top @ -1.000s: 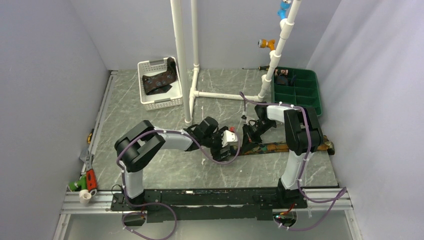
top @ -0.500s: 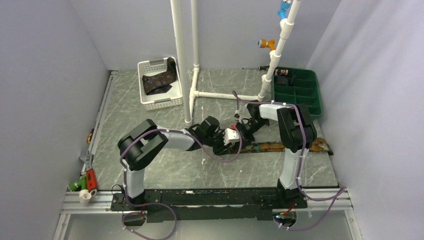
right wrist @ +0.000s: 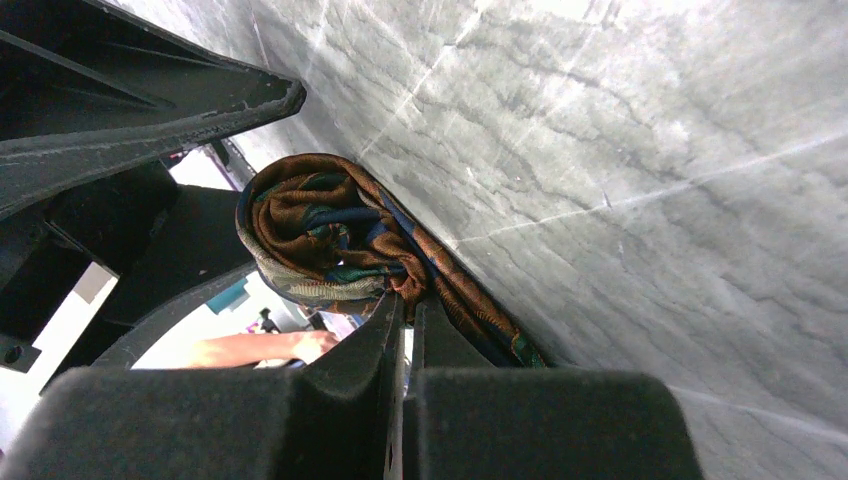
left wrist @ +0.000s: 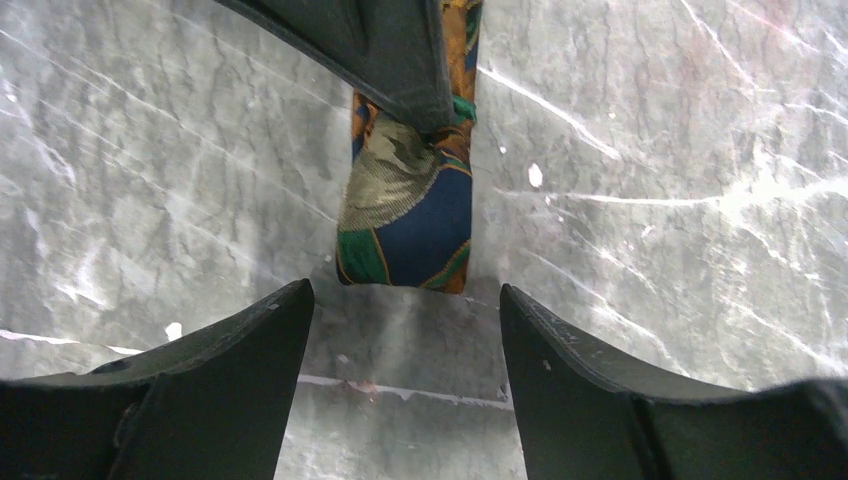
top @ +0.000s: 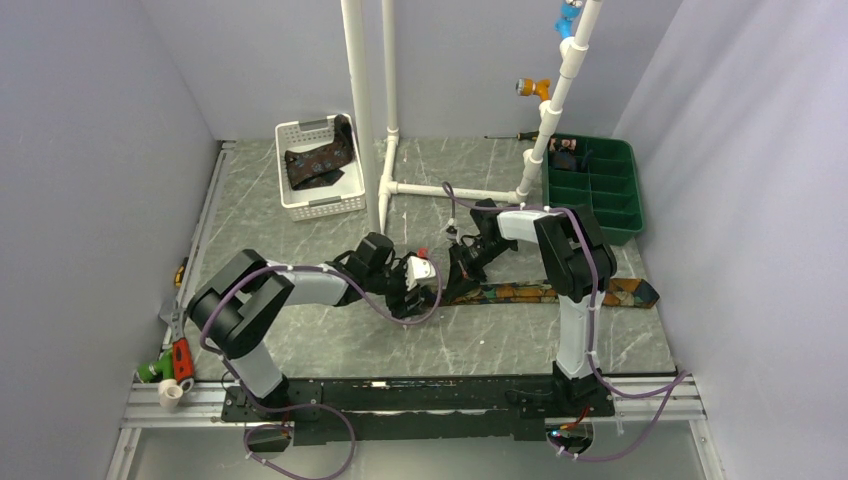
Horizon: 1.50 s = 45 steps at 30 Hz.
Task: Roll the ties
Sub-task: Roll the tie at the center of the board.
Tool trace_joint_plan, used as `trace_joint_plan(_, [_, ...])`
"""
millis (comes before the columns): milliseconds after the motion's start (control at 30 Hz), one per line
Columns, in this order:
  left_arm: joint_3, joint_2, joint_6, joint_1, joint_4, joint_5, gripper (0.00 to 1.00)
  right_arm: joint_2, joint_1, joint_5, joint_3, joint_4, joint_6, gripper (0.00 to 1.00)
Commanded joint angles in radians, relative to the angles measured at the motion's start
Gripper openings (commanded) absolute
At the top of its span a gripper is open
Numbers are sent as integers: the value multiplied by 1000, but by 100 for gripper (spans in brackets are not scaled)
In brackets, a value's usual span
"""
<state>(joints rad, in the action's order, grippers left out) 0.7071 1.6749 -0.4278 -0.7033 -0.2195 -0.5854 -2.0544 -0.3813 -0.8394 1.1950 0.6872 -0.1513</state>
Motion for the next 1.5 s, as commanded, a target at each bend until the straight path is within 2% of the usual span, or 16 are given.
trace_joint_plan(0, [15, 34, 17, -11, -143, -24, 75, -67, -2, 258, -9, -123, 40, 0])
trace_joint_plan(67, [34, 63, 31, -14, -175, -35, 75, -69, -1, 284, -8, -113, 52, 0])
trace_joint_plan(133, [50, 82, 46, -17, -193, -52, 70, -65, 0, 305, -10, -107, 62, 0])
trace_joint_plan(233, [65, 69, 74, -19, -202, -105, 52, -66, 0, 341, -13, -97, 63, 0])
trace_joint_plan(300, [77, 53, 102, -28, -202, -133, 43, -70, -1, 359, -19, -97, 63, 0])
trace_joint_plan(433, [108, 68, 151, -65, -228, -143, 43, -76, -4, 350, -26, -111, 52, 0])
trace_joint_plan(667, [154, 191, 183, -98, -266, -111, 48, -77, -5, 294, -24, -131, 44, 0])
trace_joint_plan(800, [149, 241, 156, -104, -223, -40, 42, -72, -12, 269, -27, -142, 40, 0])
trace_joint_plan(900, [129, 241, 96, -103, -129, 15, 38, -61, -9, 246, -37, -154, 38, 0])
trace_joint_plan(933, [109, 228, 85, -98, -111, 17, 39, -54, -8, 242, -43, -161, 36, 0])
trace_joint_plan(1033, [2, 137, 102, -52, -150, -18, 71, -50, -8, 247, -59, -164, 35, 0])
trace_joint_plan(1100, [-57, 75, 127, -10, -234, -61, 80, -54, -7, 258, -66, -161, 42, 0])
trace_joint_plan(1200, [-79, 45, 100, 5, -242, -75, 80, -50, -3, 267, -76, -164, 49, 0])
trace_joint_plan(1467, [-24, 108, 124, -18, -349, -113, 67, -69, -2, 265, -63, -161, 45, 0])
